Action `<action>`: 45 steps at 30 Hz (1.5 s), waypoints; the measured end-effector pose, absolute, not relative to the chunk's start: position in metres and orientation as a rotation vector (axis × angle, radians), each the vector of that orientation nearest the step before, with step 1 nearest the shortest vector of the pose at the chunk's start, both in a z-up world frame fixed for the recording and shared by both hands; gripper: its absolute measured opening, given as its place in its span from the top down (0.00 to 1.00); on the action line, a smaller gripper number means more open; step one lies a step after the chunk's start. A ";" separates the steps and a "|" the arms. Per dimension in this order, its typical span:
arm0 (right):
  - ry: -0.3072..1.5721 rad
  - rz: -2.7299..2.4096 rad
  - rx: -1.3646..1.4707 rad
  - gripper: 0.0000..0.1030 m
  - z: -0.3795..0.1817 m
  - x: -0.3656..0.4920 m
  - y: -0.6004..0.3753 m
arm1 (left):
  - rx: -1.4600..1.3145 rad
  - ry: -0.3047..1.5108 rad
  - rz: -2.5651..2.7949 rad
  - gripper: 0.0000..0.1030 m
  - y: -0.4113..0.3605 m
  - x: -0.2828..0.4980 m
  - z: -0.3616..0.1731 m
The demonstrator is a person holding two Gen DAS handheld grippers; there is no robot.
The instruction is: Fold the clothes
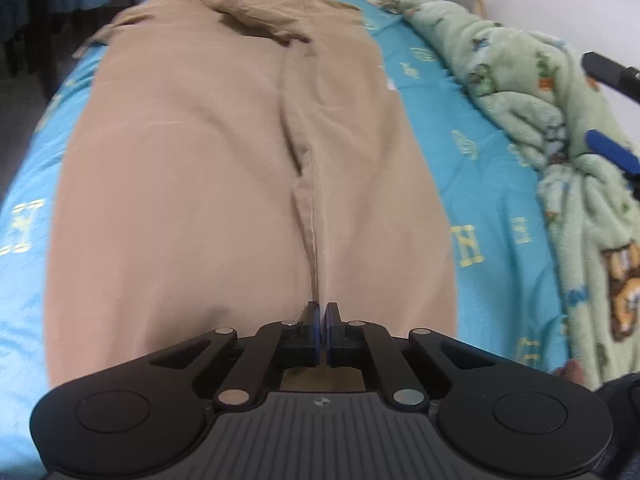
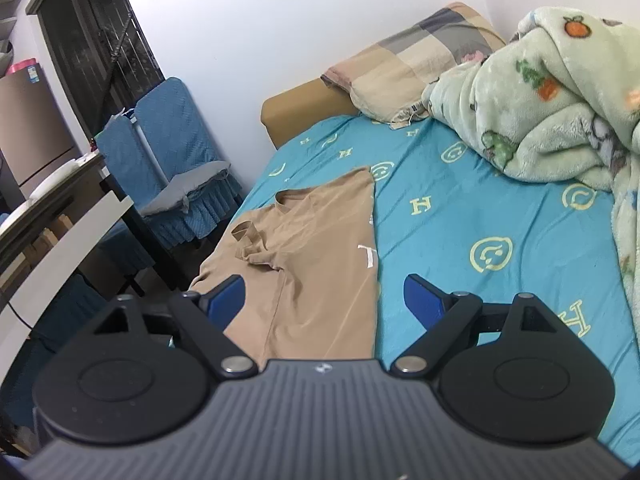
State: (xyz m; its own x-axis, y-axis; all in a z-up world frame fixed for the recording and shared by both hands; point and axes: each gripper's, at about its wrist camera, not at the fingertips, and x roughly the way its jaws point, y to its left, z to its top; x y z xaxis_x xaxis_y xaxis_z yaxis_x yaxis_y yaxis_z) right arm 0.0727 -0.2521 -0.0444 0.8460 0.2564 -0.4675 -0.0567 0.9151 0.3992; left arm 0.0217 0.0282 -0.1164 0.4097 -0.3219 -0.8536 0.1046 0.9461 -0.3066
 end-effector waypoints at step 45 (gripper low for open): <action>0.698 0.250 0.377 0.15 -0.102 0.137 -0.205 | -0.934 0.618 0.223 0.22 0.252 0.234 -0.140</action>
State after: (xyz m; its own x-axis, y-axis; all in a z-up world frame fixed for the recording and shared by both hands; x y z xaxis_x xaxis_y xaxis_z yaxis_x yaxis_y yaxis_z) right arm 0.1372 -0.2046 -0.1024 0.7409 0.3460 -0.5756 -0.0978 0.9035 0.4173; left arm 0.2344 0.2518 -0.1400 0.8064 -0.0807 -0.5858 -0.4365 0.5872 -0.6817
